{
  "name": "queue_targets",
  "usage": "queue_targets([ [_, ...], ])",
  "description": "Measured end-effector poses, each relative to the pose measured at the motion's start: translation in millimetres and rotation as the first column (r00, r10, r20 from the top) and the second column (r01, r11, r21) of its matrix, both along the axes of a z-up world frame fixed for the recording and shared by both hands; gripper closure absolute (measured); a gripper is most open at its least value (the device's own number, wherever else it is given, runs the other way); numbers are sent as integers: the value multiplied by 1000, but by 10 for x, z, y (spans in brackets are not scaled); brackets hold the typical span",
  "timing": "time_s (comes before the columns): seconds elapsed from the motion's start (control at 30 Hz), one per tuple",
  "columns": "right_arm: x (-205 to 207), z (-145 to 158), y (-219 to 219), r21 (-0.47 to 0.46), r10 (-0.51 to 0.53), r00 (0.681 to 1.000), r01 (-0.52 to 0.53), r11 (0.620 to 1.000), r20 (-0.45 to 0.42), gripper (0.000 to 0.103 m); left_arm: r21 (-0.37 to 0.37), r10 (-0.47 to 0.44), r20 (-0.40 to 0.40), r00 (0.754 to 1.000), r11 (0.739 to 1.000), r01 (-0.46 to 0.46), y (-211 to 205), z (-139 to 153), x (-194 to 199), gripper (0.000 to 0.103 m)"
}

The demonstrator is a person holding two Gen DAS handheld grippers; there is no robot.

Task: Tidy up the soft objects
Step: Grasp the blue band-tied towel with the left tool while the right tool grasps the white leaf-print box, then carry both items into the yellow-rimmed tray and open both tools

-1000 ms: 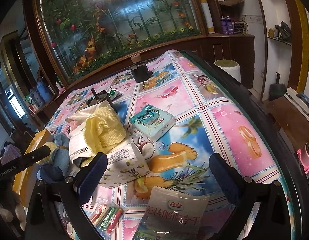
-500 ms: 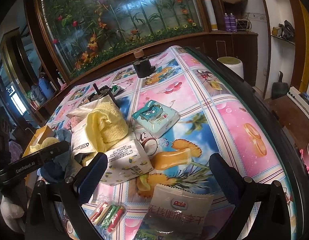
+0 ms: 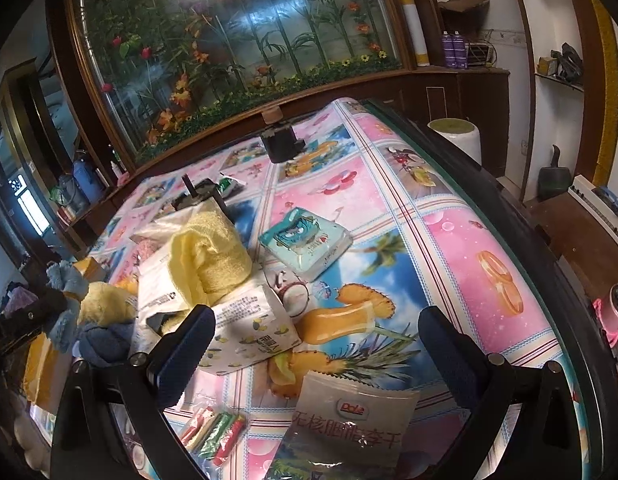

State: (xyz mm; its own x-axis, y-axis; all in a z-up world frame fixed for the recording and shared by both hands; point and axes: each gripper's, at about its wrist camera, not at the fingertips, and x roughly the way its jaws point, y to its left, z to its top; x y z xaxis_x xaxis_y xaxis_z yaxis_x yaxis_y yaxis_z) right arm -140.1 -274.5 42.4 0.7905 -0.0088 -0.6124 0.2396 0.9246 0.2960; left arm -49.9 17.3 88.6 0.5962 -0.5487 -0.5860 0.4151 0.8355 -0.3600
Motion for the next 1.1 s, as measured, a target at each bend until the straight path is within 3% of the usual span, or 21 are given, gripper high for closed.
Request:
queue_targets([
  [0.2, -208, 203, -407, 192, 2, 999, -12, 981, 53, 0, -32, 29, 44, 999, 999, -28, 318, 144, -255, 78],
  [0.33, -154, 269, -518, 167, 11, 1000, -10, 986, -6, 0, -40, 37, 53, 998, 999, -35, 409, 129, -323, 78],
  [0.6, 70, 154, -28, 273, 226, 969, -192, 943, -98, 3, -32, 55, 28, 998, 998, -54, 499, 1, -343, 78],
  [0.73, 264, 122, 127, 357, 198, 968, -131, 925, -155, 3, -30, 54, 17, 998, 998, -54, 495, -44, -355, 78],
  [0.8, 371, 107, 190, 340, 159, 968, -86, 936, -193, 3, -25, 51, 20, 999, 998, -50, 480, -54, -385, 78],
  [0.83, 410, 90, 220, 323, 142, 967, -68, 944, -211, 11, -21, 50, 23, 999, 999, -49, 474, -54, -399, 78],
  [0.87, 442, 55, 240, 309, 126, 965, -50, 950, -230, 31, -18, 48, 26, 999, 999, -47, 474, -55, -411, 78],
  [0.93, 453, -52, 206, 322, 106, 959, -16, 947, -264, 58, -13, 49, 29, 998, 999, -48, 491, -55, -425, 78],
  [1.0, 368, -136, 93, 393, 101, 969, -4, 919, -227, 62, -16, 53, 28, 998, 998, -53, 527, -61, -435, 78],
  [1.1, 212, -116, 30, 397, 102, 979, -23, 917, -178, 73, -26, 71, 22, 997, 997, -70, 618, -79, -432, 78],
])
